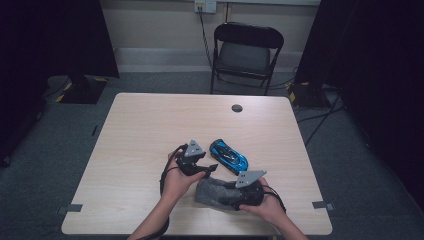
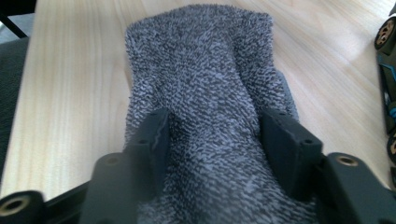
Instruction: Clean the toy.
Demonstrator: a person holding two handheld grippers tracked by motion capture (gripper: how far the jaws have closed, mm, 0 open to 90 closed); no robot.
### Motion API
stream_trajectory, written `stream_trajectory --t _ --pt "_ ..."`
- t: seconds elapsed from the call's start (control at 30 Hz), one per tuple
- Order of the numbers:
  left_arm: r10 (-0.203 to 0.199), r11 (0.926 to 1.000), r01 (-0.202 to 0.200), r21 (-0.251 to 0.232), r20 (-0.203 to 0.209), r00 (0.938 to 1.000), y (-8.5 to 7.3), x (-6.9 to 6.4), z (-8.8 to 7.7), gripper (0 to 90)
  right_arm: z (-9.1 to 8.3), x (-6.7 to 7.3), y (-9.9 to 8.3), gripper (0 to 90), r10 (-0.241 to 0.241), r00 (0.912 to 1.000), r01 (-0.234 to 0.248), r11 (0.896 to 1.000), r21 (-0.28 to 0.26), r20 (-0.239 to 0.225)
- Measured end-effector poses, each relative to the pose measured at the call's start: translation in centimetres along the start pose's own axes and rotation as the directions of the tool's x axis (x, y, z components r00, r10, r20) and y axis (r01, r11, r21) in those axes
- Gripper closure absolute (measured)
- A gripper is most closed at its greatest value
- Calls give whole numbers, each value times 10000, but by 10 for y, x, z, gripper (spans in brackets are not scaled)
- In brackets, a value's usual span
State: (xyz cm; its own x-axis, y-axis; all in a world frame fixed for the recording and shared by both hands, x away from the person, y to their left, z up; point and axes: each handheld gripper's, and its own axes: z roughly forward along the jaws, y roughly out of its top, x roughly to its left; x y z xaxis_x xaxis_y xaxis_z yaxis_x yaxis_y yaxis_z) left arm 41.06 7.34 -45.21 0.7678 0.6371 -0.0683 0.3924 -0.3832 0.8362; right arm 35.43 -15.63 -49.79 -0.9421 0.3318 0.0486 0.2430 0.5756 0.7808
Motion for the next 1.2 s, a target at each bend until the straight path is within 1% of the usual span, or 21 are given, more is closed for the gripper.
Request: stream_trajectory --t 0.07,0.13,0.23,0.27,0.33,0.37,0.5,0.53,0.57,0.6,0.67,0.7,0.77,0.83,0.9,0.93,0.97,1.03,1.1,1.17,1.2 --pt "72 9998 -71 -163 36 10000 7 1 8 298 0 1 -1 505 85 9998 -85 10000 -8 172" --pt "117 9999 -117 -41 -3 9999 13 3 16 276 0 0 -1 576 195 9990 -194 9998 -30 393" --pt "209 9998 -209 -5 106 9997 20 4 28 261 -1 0 -2 686 417 9971 -415 9991 -47 632" --pt "289 9995 -291 108 159 9995 23 4 32 247 -2 0 -2 717 418 9969 -417 9991 -34 659" --pt "529 9983 -535 236 239 9983 27 3 41 229 -3 1 -2 754 511 9957 -511 9987 -22 770" --pt "537 9982 -544 267 272 9982 29 3 44 215 -3 3 -3 768 575 9946 -573 9983 -52 861" --pt "646 9966 -665 492 391 9971 33 3 58 199 -7 6 -3 784 947 9894 -950 9955 -28 1097" --pt "681 9966 -698 445 393 9969 33 3 61 193 -9 6 -3 785 1013 9886 -1018 9948 -13 1113" --pt "714 9966 -732 391 464 9964 34 3 64 185 -12 6 -4 787 1225 9860 -1228 9924 -49 1133" --pt "615 9976 -633 295 574 9965 35 2 67 185 -16 4 -6 789 1414 9832 -1407 9899 -141 1157" --pt "746 9967 -765 289 615 9953 35 1 71 181 -24 2 -9 791 1499 9799 -1493 9887 -145 1313" --pt "782 9961 -808 367 669 9947 35 1 74 176 -28 0 -11 792 1604 9778 -1593 9871 -184 1352" --pt "571 9968 -613 505 819 9950 33 0 80 165 -36 -4 -16 792 1809 9726 -1780 9835 -326 1458" --pt "707 9947 -761 694 776 9945 31 0 83 166 -43 -7 -19 792 1873 9690 -1850 9823 -291 1612" --pt "726 9941 -784 754 767 9944 29 -1 87 167 -49 -9 -22 792 2014 9649 -1992 9795 -300 1687" --pt "770 9931 -834 822 779 9940 28 -1 88 171 -52 -10 -24 791 2062 9627 -2048 9785 -260 1751" --pt "927 9916 -989 833 755 9928 28 -1 89 166 -53 -10 -25 791 2081 9614 -2080 9779 -199 1798" --pt "1104 9895 -1164 855 717 9913 27 -2 90 163 -55 -11 -28 790 2141 9590 -2149 9765 -158 1855" --pt "1327 9864 -1389 873 733 9884 27 -2 90 162 -56 -11 -30 788 2066 9587 -2098 9777 -43 1955" --pt "1469 9844 -1527 878 684 9868 26 -3 91 157 -57 -12 -31 785 2117 9584 -2143 9767 -73 1917" --pt "1615 9820 -1669 890 641 9848 26 -4 91 154 -57 -12 -32 784 2139 9580 -2169 9762 -51 1910"
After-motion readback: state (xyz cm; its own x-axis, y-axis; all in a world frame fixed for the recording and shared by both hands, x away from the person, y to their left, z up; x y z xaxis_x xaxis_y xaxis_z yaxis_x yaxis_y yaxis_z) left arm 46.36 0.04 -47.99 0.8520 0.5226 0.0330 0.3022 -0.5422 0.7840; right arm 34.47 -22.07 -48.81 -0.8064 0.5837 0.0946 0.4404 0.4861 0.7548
